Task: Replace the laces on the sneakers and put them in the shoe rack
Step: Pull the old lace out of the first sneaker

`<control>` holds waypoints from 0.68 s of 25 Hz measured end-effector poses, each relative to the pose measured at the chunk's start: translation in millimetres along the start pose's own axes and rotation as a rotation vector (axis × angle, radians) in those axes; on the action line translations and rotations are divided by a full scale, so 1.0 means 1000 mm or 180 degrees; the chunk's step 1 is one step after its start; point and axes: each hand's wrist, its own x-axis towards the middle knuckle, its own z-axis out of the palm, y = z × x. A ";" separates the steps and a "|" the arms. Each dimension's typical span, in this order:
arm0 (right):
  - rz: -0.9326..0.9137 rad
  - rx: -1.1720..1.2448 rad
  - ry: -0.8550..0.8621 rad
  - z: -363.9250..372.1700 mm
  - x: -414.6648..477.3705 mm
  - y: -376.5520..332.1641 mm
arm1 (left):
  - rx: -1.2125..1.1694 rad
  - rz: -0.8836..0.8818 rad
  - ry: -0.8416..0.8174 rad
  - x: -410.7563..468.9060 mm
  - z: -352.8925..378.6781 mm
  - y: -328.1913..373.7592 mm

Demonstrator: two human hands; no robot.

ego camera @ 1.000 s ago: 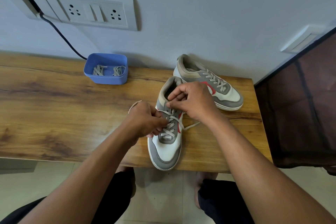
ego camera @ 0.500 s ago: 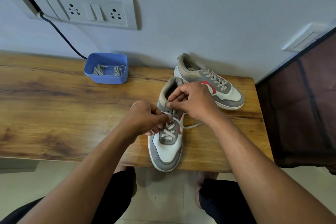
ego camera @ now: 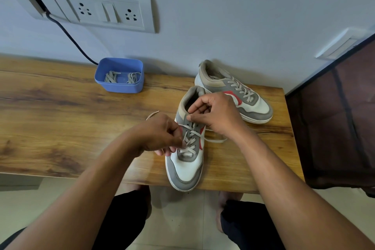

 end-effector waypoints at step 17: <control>0.0022 0.0049 0.0019 0.001 -0.002 -0.001 | 0.0283 -0.0020 -0.0297 -0.003 0.001 0.002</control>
